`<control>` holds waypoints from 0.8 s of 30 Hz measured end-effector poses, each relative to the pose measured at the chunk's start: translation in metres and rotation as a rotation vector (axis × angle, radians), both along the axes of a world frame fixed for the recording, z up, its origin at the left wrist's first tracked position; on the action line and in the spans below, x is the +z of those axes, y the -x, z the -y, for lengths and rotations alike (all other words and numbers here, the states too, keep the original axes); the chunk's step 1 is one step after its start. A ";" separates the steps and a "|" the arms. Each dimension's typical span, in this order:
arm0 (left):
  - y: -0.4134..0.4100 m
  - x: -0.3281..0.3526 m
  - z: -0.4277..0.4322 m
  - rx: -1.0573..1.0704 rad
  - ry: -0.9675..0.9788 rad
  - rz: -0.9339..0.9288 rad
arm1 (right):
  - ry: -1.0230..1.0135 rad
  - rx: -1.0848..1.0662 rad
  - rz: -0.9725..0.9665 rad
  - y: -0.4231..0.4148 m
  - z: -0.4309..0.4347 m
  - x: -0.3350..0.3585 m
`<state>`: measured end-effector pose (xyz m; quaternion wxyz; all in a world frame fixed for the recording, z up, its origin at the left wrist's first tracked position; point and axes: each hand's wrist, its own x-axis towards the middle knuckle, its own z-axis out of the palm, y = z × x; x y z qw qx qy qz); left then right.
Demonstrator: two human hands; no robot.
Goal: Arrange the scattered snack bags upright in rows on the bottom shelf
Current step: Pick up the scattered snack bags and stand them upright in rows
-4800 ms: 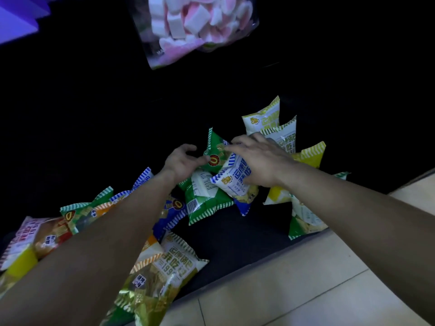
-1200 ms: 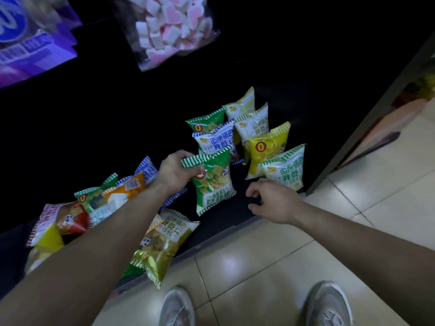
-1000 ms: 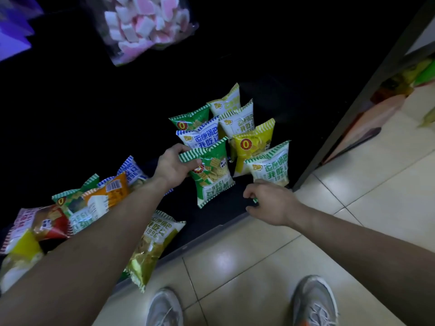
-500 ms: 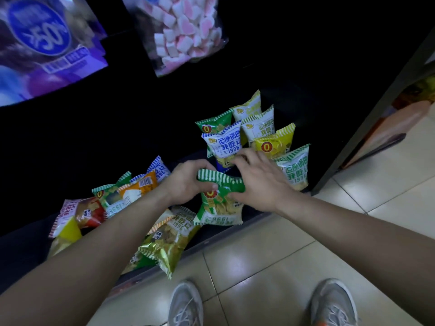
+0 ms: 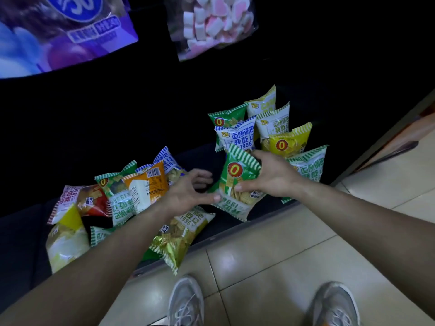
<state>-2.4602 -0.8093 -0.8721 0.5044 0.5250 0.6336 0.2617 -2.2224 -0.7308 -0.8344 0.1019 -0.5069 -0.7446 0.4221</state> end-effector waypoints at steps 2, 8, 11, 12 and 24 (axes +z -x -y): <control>0.002 -0.011 0.006 0.004 0.032 -0.002 | 0.068 -0.053 -0.142 -0.005 -0.004 0.000; 0.001 -0.005 0.004 0.127 -0.007 0.113 | 0.186 -0.075 -0.287 -0.015 0.001 -0.001; 0.003 -0.003 0.004 0.118 0.016 0.112 | 0.224 -0.071 -0.279 -0.023 -0.001 -0.003; 0.003 -0.002 0.004 0.112 0.015 0.099 | 0.221 -0.074 -0.267 -0.025 -0.002 -0.004; -0.006 0.021 -0.022 -0.196 -0.120 -0.467 | -0.081 0.141 0.066 -0.028 -0.004 -0.001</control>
